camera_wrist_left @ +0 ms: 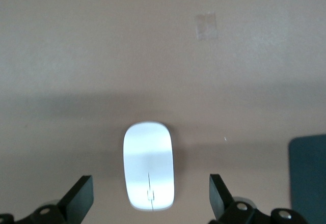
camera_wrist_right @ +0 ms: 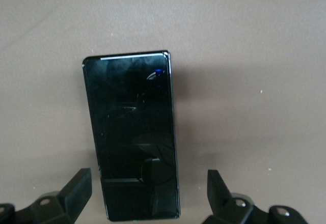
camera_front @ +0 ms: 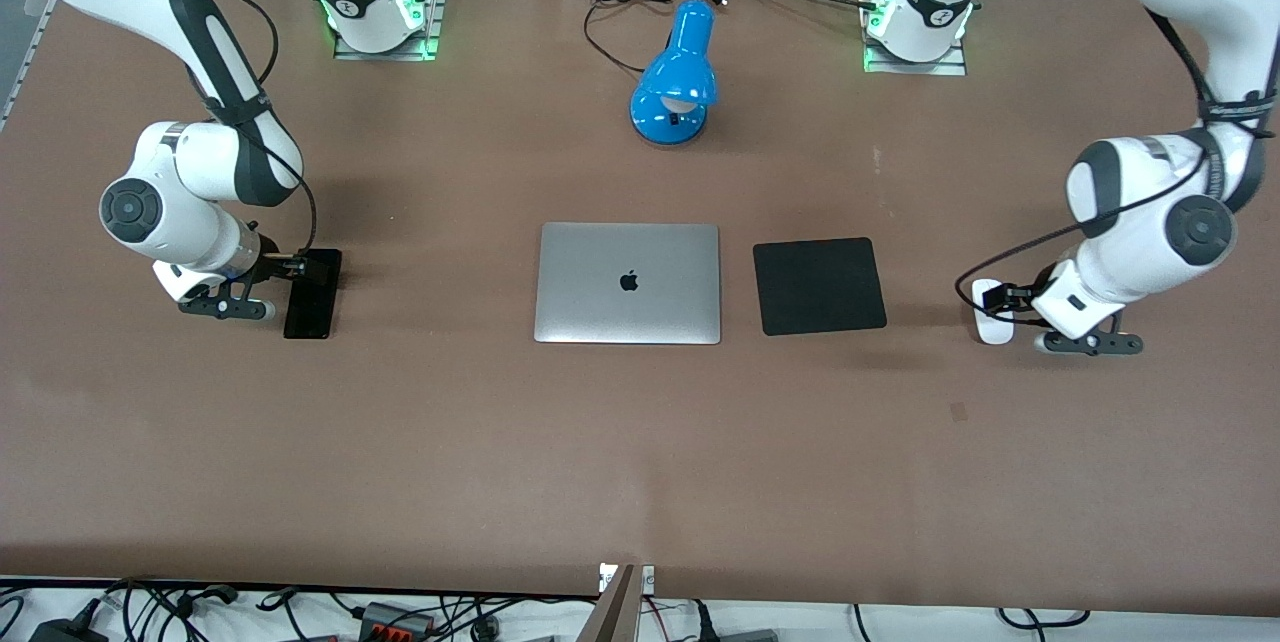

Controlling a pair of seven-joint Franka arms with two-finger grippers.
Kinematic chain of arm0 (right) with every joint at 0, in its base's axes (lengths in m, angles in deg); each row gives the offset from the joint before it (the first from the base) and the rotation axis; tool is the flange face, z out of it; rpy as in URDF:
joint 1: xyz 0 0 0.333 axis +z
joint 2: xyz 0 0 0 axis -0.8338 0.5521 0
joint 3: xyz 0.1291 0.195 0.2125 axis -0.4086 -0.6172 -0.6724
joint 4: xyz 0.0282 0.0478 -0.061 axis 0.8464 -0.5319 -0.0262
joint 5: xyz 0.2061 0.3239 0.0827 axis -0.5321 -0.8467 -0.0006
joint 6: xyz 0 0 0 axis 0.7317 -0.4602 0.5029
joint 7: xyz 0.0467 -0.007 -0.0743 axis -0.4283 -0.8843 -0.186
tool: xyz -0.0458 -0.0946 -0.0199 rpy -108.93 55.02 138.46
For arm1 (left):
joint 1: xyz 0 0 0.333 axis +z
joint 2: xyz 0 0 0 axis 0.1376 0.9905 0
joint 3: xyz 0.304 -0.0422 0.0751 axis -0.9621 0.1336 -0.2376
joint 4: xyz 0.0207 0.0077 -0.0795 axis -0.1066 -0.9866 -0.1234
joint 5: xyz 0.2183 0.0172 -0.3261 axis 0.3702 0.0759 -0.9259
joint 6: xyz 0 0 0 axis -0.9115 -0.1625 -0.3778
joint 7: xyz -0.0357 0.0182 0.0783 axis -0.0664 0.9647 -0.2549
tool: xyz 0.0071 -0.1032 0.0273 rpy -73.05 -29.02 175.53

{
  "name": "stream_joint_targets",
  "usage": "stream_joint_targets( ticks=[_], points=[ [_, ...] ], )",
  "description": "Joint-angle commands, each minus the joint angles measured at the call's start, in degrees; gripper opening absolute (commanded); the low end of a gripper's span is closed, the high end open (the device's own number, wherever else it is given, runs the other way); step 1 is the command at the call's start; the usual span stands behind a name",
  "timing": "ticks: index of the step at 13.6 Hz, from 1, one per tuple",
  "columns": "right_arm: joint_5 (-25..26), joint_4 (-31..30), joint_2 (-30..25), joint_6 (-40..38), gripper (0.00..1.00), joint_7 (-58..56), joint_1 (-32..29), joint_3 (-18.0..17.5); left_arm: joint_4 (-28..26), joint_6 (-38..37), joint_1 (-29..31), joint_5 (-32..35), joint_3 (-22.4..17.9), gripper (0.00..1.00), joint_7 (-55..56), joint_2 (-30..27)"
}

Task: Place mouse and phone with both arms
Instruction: 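Grasp the phone with the right gripper while the left gripper grasps the mouse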

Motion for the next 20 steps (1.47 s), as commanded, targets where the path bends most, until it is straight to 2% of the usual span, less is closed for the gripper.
stream_joint_targets(
  ticks=[1,5,8,9,14,15,16,17,18,19,20],
  points=[
    [0.04,-2.45,0.13,4.52,1.00,-0.11,-0.04,-0.17,-2.87,5.80,1.92,1.10,0.51,1.00,-2.03,1.39],
    [0.13,-2.90,2.41,8.58,1.00,-0.11,0.05,-0.17,-8.05,15.38,1.92,1.01,0.69,1.00,-1.94,3.06],
    [0.13,-2.90,2.59,8.84,1.00,-0.11,0.40,-0.17,-8.94,17.24,1.92,1.01,0.77,1.00,-1.94,3.85],
    [0.13,-2.90,3.03,9.28,1.00,-0.11,0.49,-0.17,-8.94,17.33,1.92,1.01,0.77,0.97,-1.94,4.12],
    [0.13,-2.98,4.35,11.83,1.00,-0.11,0.58,-0.17,-8.94,17.24,1.92,1.01,0.77,0.44,-1.68,4.82],
    [0.13,-2.98,4.35,11.92,1.00,-0.11,0.58,-0.17,-8.77,17.24,1.92,1.01,0.77,0.38,-1.59,4.82],
    [0.21,-3.07,4.44,12.01,1.00,-0.28,0.58,-0.17,-8.68,17.15,1.92,1.01,0.77,0.36,-1.50,4.65],
    [0.21,-3.07,4.26,11.92,0.70,-0.54,0.67,-0.17,-8.42,16.98,1.92,1.01,0.77,0.36,-1.50,4.47],
    [0.21,-2.98,4.09,11.84,0.45,-0.55,0.93,-0.17,-8.15,16.89,1.92,1.01,0.86,0.36,-1.41,4.21],
    [0.21,-2.55,3.91,11.49,0.33,-0.46,1.10,-0.17,-7.72,16.63,1.84,1.01,0.86,0.36,-1.50,3.51],
    [0.21,-2.11,3.91,11.48,0.32,-0.20,1.37,-0.34,-7.19,15.58,1.49,1.01,0.86,0.36,-1.59,2.81]
  ],
)
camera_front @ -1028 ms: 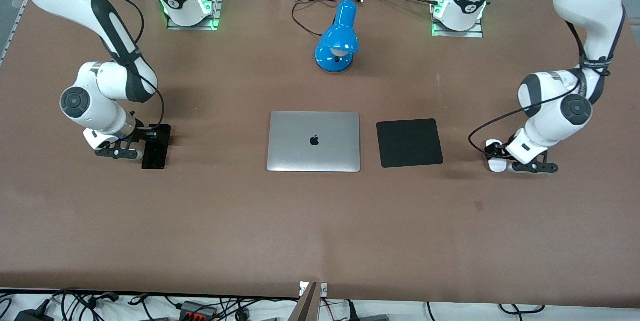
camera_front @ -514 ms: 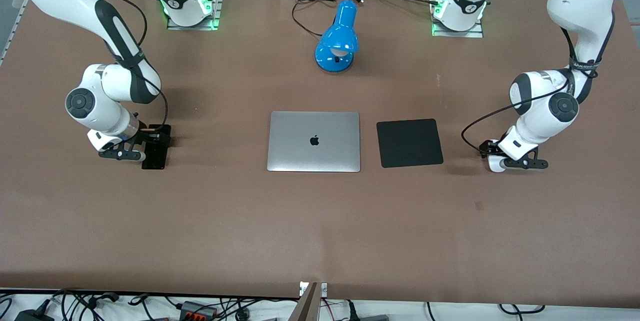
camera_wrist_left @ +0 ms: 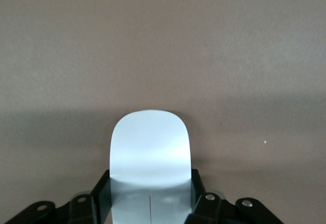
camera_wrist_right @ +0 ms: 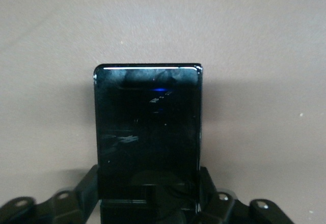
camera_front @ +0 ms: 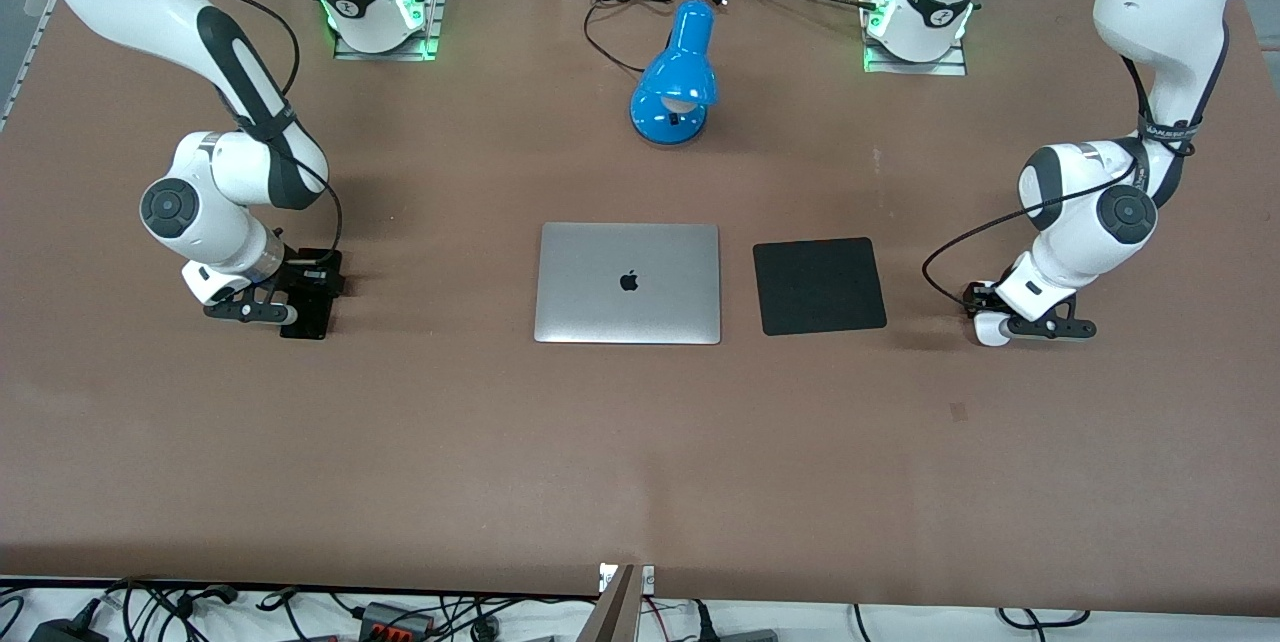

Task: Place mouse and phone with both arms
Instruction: 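Grasp the phone with the right gripper while the left gripper grasps the mouse, then carry the phone beside the laptop while the left gripper carries the mouse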

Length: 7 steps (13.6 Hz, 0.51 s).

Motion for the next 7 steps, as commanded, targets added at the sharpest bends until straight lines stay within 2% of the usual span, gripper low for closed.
stream_joint_targets(
  ticks=[1,3,5,7],
  points=[
    [0.09,1.13,0.16,0.78,0.32,0.08,1.09,-0.79,1.44,-3.51,-0.11,1.00,0.49,0.36,-0.24,-2.86],
    [-0.35,2.98,0.16,-0.53,0.31,0.86,2.41,-5.08,6.08,-13.07,-0.38,1.00,0.93,0.36,0.02,-4.01],
    [-0.35,4.91,0.69,-2.29,0.31,7.25,4.77,-8.34,14.58,-27.11,-0.55,0.92,2.59,0.36,0.63,-4.02],
    [-0.35,6.76,1.13,-3.96,0.31,14.20,9.77,-9.58,22.15,-38.73,-1.61,0.92,5.48,0.36,6.23,-3.67]
  ],
)
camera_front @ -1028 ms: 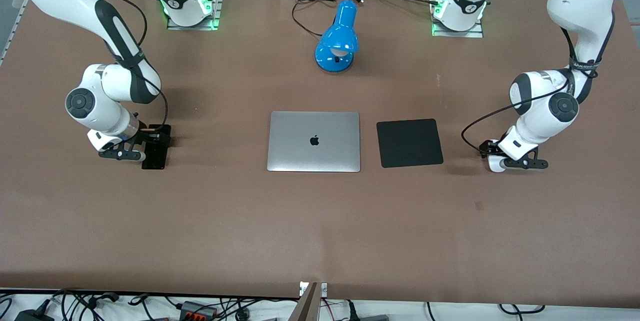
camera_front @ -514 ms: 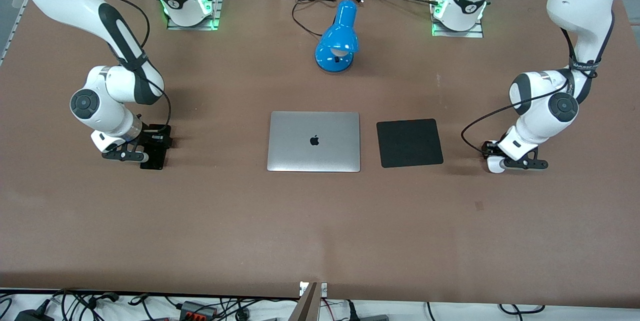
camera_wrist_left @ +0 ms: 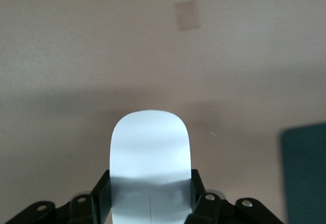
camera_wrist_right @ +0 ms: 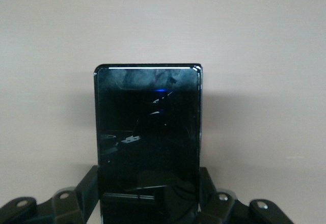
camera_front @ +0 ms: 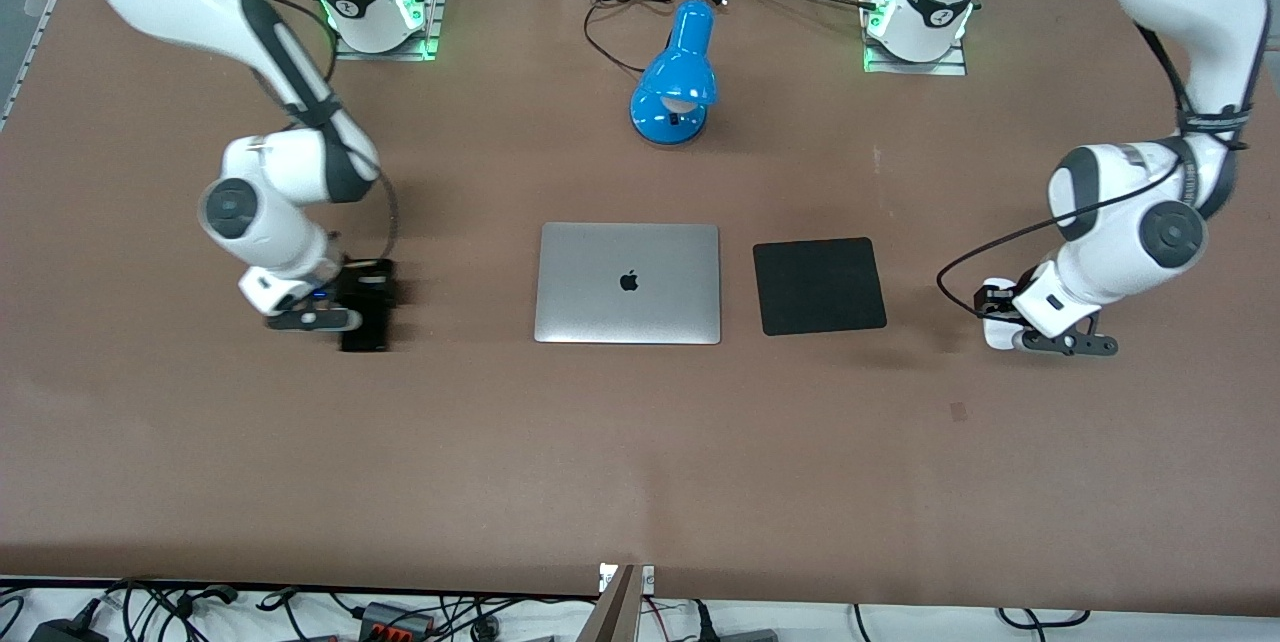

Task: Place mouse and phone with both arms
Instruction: 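Carry the phone beside the laptop while the left gripper carries the mouse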

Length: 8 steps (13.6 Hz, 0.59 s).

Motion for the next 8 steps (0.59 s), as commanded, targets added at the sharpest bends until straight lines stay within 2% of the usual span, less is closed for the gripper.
stream_joint_targets(
  ticks=[1,4,6,7,8],
  points=[
    [-0.33,3.70,2.15,-2.23,0.31,7.24,6.44,-0.81,9.40,-12.57,-1.87,0.92,4.06,0.36,7.77,0.42],
    [-0.15,4.32,4.27,-2.23,0.31,11.02,9.62,-0.81,8.71,-12.95,-3.20,0.66,11.08,0.36,15.60,0.15],
    [-0.15,4.32,4.71,-2.23,0.32,11.38,10.34,-0.72,6.79,-12.43,-4.77,1.09,13.73,0.36,25.34,0.50],
    [-0.15,4.32,4.71,-2.23,0.32,11.38,10.42,-0.72,3.38,-8.94,-6.61,1.09,13.74,0.36,27.99,0.24],
    [-0.15,4.32,4.80,-2.23,0.32,12.34,10.60,-0.72,-1.17,-2.29,-7.76,1.18,13.74,0.36,30.28,-0.11]
  ],
)
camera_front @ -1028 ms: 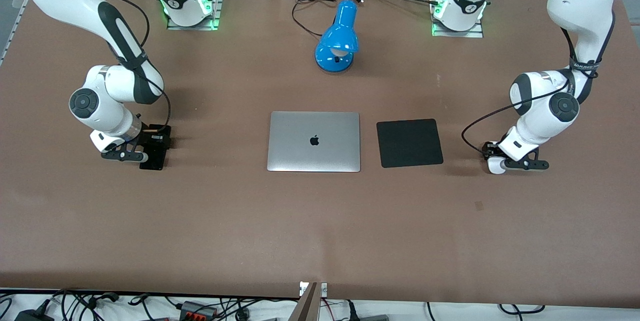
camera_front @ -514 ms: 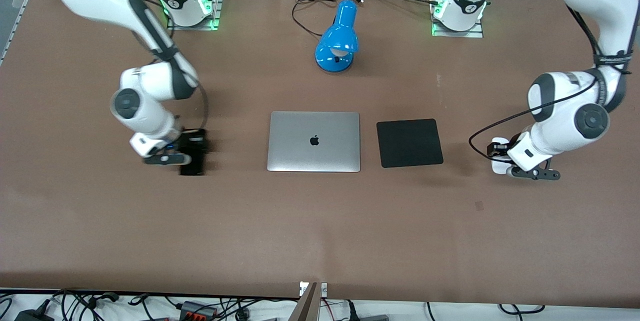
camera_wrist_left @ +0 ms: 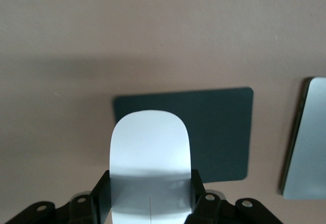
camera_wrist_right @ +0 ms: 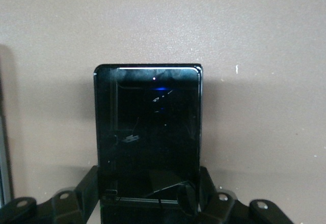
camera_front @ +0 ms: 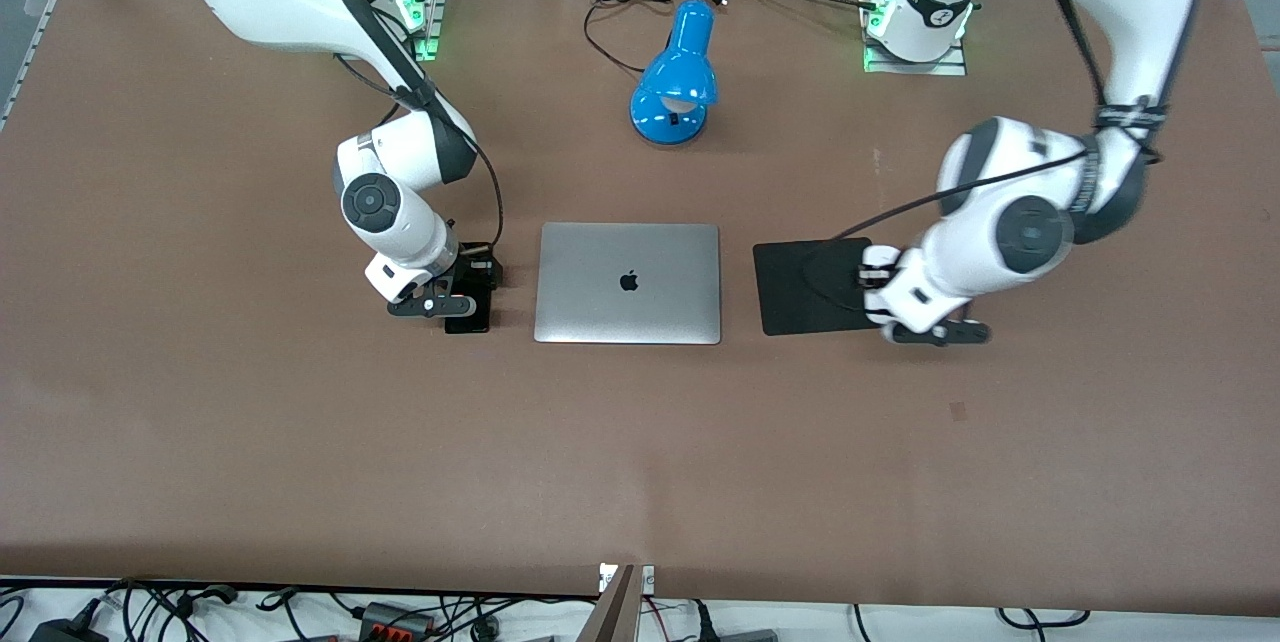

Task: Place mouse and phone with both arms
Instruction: 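Carry the phone beside the laptop while the left gripper carries the mouse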

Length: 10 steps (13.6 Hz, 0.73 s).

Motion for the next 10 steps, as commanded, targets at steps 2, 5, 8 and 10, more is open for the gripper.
stream_joint_targets(
  ticks=[2,5,8,10],
  points=[
    [-0.27,0.99,1.03,-0.69,0.64,2.94,0.94,0.29,-11.73,16.82,-2.56,1.27,0.36,0.36,7.43,-0.29],
    [-0.19,3.43,0.85,-0.95,1.00,2.94,0.41,0.46,-16.22,23.43,-4.93,7.30,0.36,0.36,15.42,0.76],
    [-0.36,11.32,-3.52,-11.53,1.00,2.85,-1.95,0.90,-17.20,27.40,-5.03,14.26,0.18,0.36,22.72,2.87],
    [-0.10,20.28,-5.91,-24.70,1.00,2.15,-6.25,0.99,-17.20,28.90,-5.03,16.99,0.18,0.36,25.37,3.75]
  ],
)
